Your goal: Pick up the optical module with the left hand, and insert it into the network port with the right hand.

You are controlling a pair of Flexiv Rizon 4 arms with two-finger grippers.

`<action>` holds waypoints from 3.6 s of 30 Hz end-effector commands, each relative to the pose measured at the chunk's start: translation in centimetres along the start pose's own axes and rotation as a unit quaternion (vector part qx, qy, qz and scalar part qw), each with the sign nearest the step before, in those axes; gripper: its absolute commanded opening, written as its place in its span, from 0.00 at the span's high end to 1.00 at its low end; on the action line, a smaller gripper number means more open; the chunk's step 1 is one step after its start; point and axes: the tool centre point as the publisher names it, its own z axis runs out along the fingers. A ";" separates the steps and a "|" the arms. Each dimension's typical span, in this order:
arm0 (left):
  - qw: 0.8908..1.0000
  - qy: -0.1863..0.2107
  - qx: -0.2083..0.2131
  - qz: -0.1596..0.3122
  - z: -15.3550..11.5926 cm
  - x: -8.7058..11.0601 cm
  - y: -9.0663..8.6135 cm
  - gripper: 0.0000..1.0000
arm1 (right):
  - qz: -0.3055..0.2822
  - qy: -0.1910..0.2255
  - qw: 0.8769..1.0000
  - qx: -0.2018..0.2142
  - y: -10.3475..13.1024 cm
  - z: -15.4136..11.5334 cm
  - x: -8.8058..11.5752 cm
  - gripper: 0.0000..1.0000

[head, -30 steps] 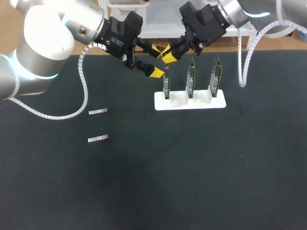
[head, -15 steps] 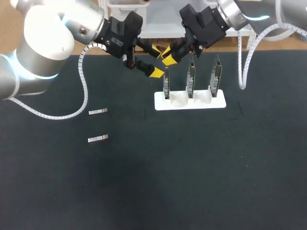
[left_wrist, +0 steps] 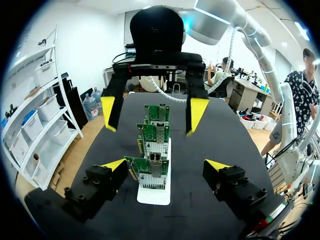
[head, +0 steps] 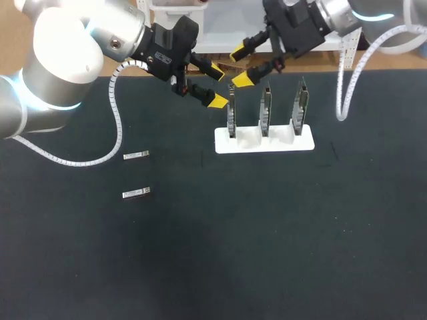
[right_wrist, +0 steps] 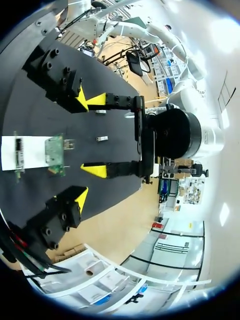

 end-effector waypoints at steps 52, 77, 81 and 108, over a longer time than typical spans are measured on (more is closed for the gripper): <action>1.000 0.001 0.000 0.000 0.0 0.0 0.0 0.00 | -0.005 -0.008 1.000 -0.017 1.4 1.3 0.1 1.00; 1.000 0.001 0.000 0.000 0.0 0.0 0.0 0.00 | -0.001 0.013 1.000 -0.017 0.4 3.1 0.8 1.00; 1.000 0.001 0.000 0.000 0.0 0.0 0.0 0.00 | 0.001 0.014 1.000 -0.016 0.2 3.1 1.0 1.00; 1.000 0.001 0.000 0.000 0.0 0.0 0.0 0.00 | 0.013 0.033 0.999 -0.023 0.8 3.8 2.9 1.00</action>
